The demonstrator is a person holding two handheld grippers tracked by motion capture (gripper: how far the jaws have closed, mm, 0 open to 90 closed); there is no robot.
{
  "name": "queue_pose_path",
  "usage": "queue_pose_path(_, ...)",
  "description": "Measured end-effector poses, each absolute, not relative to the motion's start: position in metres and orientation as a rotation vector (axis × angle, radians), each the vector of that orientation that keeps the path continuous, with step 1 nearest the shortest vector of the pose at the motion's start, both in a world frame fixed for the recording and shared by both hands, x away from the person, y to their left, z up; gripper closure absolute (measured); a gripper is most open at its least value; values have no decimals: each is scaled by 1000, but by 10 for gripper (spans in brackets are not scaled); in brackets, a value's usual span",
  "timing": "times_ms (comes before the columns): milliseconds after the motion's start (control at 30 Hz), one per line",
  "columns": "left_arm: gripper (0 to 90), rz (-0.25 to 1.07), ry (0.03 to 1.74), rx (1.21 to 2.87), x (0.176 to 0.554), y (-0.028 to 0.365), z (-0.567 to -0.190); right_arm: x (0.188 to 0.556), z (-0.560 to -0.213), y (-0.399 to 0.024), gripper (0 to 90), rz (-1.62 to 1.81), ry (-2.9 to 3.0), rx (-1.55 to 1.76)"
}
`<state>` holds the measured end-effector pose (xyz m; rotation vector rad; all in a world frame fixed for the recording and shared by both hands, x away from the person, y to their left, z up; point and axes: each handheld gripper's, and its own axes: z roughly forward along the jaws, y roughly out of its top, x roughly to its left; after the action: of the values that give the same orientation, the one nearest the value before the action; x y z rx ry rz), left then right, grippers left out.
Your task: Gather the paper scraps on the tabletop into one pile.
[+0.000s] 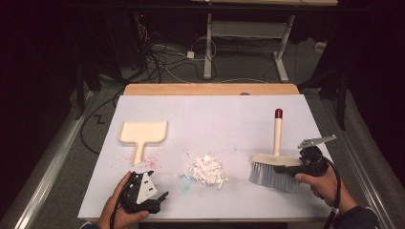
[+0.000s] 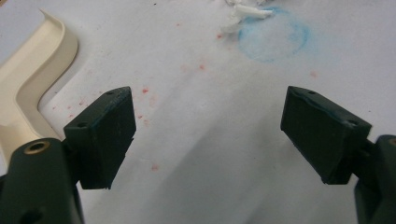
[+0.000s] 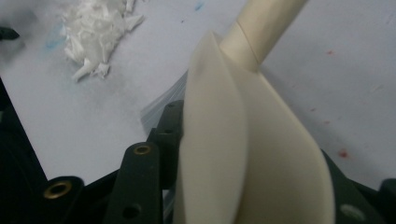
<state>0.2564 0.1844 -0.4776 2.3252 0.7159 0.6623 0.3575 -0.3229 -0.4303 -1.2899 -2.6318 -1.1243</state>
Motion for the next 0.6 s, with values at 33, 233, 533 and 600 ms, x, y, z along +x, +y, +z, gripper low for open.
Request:
queue_pose_path(33, 170, 661, 714, 2326, 256, 184, -478, 362, -430, -326, 609, -1137, -2612, -1283)
queue_pose_path(233, 170, 658, 710, 2333, 256, 183, -478, 385, -421, -336, 478, -1040, -2707, -1263)
queue_pose_path(533, 170, 662, 708, 2330, 255, 184, -478, 401, -415, -341, 379, -955, -2779, -1377)
queue_pose_path(600, 170, 664, 713, 2328, 255, 185, -478, 400, -414, -342, 351, -951, -2802, -1412)
